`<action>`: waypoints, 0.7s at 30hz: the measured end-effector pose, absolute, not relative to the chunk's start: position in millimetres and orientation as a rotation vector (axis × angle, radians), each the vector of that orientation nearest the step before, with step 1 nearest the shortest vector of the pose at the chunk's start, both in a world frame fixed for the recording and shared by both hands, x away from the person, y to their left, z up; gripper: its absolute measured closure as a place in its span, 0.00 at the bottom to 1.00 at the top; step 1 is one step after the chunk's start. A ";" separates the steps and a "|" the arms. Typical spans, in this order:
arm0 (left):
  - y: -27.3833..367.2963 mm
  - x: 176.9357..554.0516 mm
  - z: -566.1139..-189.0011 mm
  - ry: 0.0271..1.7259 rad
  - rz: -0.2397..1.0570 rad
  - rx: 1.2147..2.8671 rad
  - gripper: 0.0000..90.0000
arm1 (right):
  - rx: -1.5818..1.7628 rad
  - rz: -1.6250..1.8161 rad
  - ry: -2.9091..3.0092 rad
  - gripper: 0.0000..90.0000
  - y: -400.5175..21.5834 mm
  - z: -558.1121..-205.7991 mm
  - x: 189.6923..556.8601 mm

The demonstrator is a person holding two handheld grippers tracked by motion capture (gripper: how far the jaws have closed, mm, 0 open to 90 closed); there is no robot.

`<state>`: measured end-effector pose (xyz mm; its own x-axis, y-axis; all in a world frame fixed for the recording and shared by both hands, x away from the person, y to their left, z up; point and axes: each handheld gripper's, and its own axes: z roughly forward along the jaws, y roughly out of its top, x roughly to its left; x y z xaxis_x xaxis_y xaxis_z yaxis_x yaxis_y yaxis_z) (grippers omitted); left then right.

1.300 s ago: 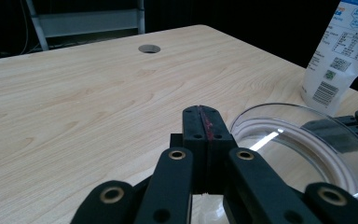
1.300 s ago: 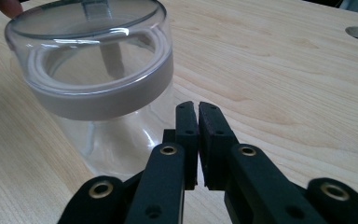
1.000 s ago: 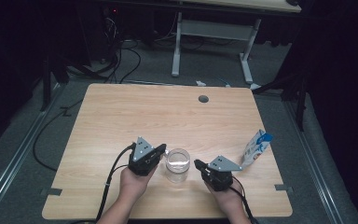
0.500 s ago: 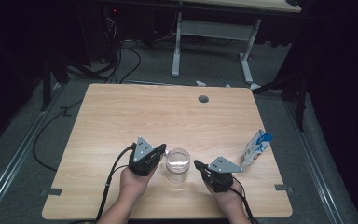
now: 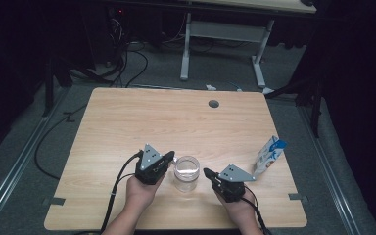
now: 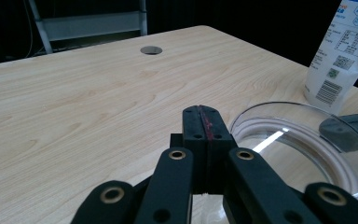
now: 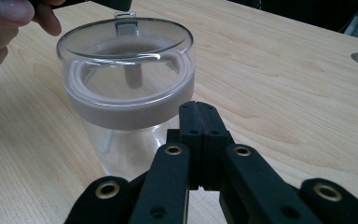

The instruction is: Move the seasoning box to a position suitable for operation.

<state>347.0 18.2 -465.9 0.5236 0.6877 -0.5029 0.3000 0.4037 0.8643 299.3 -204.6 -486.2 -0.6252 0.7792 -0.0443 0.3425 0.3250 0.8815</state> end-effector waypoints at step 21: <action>18.6 347.4 -468.1 1.050 0.321 1.177 1.00 | 0.985 1.257 2.131 1.00 -204.3 -486.0 298.9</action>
